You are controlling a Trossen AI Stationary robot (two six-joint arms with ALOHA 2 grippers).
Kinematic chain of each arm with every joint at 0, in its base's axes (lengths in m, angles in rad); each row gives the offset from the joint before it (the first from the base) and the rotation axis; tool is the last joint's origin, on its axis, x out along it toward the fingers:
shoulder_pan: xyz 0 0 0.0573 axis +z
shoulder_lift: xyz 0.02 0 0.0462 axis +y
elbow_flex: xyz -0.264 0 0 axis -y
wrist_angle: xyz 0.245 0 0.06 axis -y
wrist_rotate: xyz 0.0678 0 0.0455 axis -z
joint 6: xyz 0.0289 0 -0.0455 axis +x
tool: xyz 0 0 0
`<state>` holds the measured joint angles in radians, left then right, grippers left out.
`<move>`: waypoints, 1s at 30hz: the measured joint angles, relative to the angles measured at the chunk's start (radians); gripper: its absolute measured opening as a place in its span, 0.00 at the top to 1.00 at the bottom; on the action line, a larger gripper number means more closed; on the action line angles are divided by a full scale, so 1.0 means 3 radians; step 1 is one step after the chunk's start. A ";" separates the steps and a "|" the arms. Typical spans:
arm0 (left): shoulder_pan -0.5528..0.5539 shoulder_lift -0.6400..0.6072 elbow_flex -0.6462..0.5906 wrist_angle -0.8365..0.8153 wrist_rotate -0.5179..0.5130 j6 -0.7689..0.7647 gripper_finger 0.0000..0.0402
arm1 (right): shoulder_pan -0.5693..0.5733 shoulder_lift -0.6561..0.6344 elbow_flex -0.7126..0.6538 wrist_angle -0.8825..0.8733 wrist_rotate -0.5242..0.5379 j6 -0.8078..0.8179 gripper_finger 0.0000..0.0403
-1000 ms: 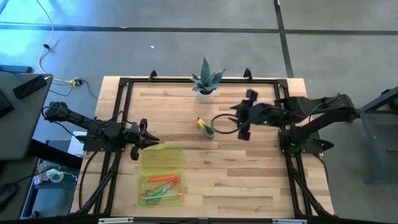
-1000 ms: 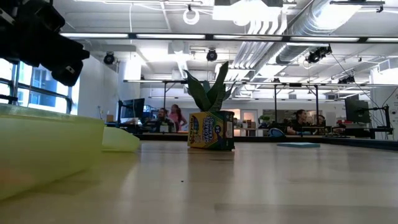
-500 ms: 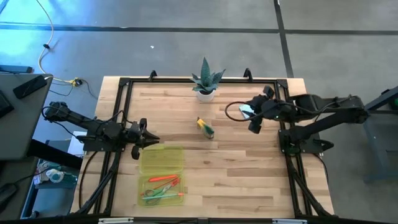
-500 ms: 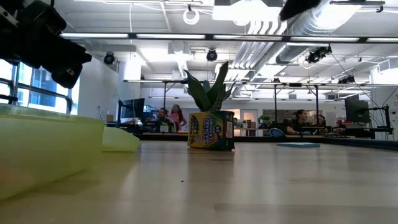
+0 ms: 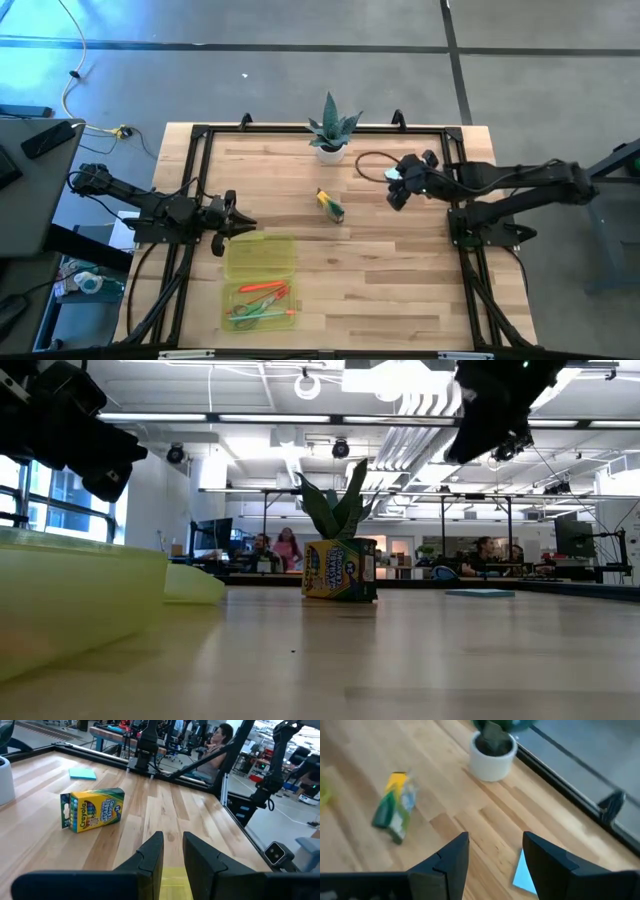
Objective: Pack school essentials
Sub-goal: Put the blue sticky notes pad into the yellow supply box
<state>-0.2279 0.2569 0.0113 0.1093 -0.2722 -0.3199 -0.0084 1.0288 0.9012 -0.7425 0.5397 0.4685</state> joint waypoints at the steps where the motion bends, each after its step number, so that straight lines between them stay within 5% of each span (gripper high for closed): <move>1: 0.0000 0.0000 0.0000 -0.0001 -0.0001 -0.0004 0.84 | -0.0052 0.0011 -0.0043 0.0058 -0.0028 0.0027 0.56; 30: 0.0000 0.0000 0.0001 -0.0001 0.0000 0.0000 0.84 | -0.1669 0.0921 -0.0132 -0.0038 -0.1059 0.0312 0.56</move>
<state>-0.2279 0.2569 0.0116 0.1089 -0.2722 -0.3200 -0.5090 1.3051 0.8616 -0.7539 0.2220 0.5621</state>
